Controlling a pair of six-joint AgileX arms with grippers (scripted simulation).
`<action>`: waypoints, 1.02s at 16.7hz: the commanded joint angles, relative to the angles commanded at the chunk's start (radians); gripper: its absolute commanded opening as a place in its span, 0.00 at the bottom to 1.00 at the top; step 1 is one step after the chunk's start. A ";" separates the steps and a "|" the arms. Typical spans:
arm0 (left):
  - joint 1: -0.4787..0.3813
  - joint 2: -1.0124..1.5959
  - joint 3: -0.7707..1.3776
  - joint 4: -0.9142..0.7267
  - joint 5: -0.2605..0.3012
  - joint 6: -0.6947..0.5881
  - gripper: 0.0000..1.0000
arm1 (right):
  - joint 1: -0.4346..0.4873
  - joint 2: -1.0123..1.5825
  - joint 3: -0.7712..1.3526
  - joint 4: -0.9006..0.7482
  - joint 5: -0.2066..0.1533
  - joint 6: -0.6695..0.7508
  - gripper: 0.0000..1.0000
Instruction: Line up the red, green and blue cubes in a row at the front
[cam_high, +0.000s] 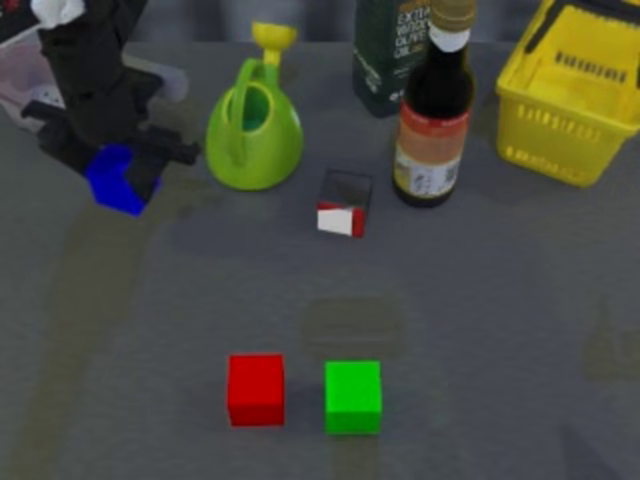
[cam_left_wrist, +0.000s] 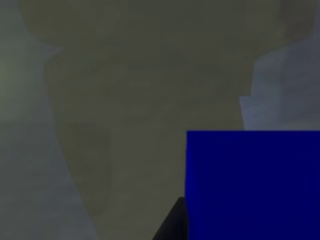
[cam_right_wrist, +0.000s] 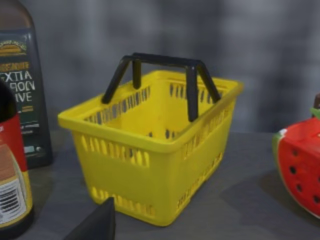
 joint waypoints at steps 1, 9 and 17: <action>-0.043 0.007 0.013 -0.008 0.000 -0.061 0.00 | 0.000 0.000 0.000 0.000 0.000 0.000 1.00; -0.489 0.054 0.105 -0.081 0.003 -0.750 0.00 | 0.000 0.000 0.000 0.000 0.000 0.000 1.00; -0.816 0.042 0.150 -0.105 -0.003 -1.211 0.00 | 0.000 0.000 0.000 0.000 0.000 0.000 1.00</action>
